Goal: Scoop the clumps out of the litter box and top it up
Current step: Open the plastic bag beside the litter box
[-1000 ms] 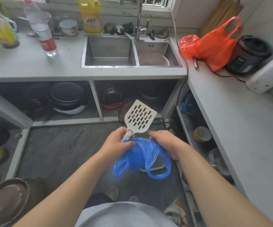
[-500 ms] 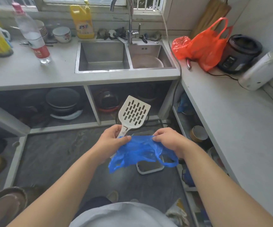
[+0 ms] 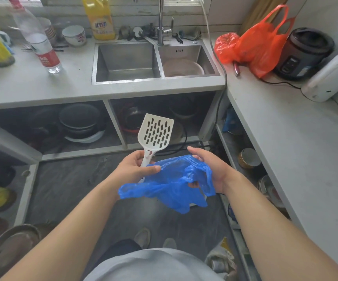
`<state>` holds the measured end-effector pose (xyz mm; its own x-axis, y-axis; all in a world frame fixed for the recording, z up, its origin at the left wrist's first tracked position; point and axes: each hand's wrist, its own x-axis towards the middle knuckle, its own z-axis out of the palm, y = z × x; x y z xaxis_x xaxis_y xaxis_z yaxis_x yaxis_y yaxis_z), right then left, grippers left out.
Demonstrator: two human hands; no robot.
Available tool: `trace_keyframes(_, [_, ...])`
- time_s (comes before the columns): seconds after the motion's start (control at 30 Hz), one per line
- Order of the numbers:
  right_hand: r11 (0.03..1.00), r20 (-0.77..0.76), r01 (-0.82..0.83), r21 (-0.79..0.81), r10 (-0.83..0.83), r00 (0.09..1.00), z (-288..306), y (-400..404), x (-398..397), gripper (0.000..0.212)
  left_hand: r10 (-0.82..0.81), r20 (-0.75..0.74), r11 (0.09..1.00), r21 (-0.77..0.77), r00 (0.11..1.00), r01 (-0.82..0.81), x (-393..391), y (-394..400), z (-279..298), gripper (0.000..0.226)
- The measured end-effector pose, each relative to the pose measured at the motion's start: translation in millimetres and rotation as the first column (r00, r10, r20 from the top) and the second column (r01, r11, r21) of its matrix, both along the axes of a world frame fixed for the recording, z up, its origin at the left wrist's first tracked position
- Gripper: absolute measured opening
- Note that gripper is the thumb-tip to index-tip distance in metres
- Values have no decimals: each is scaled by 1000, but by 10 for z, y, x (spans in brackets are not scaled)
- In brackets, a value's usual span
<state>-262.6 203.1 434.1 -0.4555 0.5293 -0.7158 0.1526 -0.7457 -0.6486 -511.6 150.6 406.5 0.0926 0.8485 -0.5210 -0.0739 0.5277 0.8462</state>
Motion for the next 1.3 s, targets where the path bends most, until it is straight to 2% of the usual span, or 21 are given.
trace_keyframes(0.1, [989,-12,-145,11,145,989,-62,-21,59,54,-14,-46,1000,-6,999,14,20,-55,-83,56])
trace_keyframes(0.17, [969,34,-246,28,245,969,-122,-32,79,46,36,-71,999,-28,997,-38,30,-103,-139,42])
trace_keyframes(0.2, [962,117,-272,38,266,957,-156,-37,79,35,55,-93,998,-36,994,-59,29,-121,-169,38])
trace_keyframes(0.3, [948,432,-297,116,221,875,-265,-55,39,12,93,-115,993,-60,989,-101,21,-158,-253,30])
trace_keyframes(0.37, [928,602,-307,212,124,789,-378,-46,34,14,117,-128,989,-77,985,-127,24,-190,-296,27])
trace_keyframes(0.43, [916,686,-269,298,-9,728,-478,-50,17,17,149,-121,982,-99,981,-161,41,-236,-328,24])
trace_keyframes(0.47, [917,685,-222,332,-72,725,-507,-57,6,18,177,-100,976,-113,979,-188,50,-256,-341,22])
trace_keyframes(0.53, [935,574,-53,351,-170,801,-479,-74,-56,20,246,-33,957,-151,969,-248,52,-287,-345,20])
trace_keyframes(0.6, [949,359,219,228,-291,887,-455,-83,-106,22,288,23,942,-188,957,-279,38,-310,-340,18])
trace_keyframes(0.63, [928,264,345,137,-370,891,-456,-90,-120,19,299,51,937,-203,953,-283,25,-320,-343,19])
trace_keyframes(0.7, [904,265,419,88,-426,865,-526,-96,-135,12,319,117,931,-228,941,-287,10,-356,-337,22])
trace_keyframes(0.73, [925,363,349,151,-380,851,-548,-102,-143,14,329,140,927,-236,934,-291,7,-379,-339,23])
trace_keyframes(0.8, [938,665,54,342,-283,691,-583,-146,-135,26,356,150,918,-241,922,-315,20,-420,-352,22])
trace_keyframes(0.83, [898,727,-67,435,-307,614,-589,-174,-142,29,376,140,910,-244,916,-336,33,-435,-358,21])
trace_keyframes(0.87, [834,713,-117,538,-377,592,-562,-211,-157,31,396,119,900,-247,910,-360,49,-450,-368,20])
trace_keyframes(0.97, [538,489,-102,837,-650,582,-488,-323,-196,38,442,86,874,-264,893,-408,89,-478,-397,20])
trace_keyframes(1.03, [395,374,-105,912,-702,606,-464,-380,-223,39,454,51,863,-273,890,-425,101,-460,-404,19])
trace_keyframes(1.07, [397,353,-81,914,-685,637,-436,-394,-224,37,454,24,862,-265,890,-432,105,-444,-389,18])
trace_keyframes(1.1, [456,365,-45,889,-646,671,-419,-397,-220,34,461,3,859,-254,888,-445,105,-418,-386,18])
trace_keyframes(1.2, [739,471,27,673,-457,754,-398,-369,-154,21,488,-21,846,-236,873,-479,135,-368,-346,21])
trace_keyframes(1.3, [875,471,131,466,-371,800,-416,-343,-51,22,481,12,851,-246,877,-463,145,-401,-350,22])
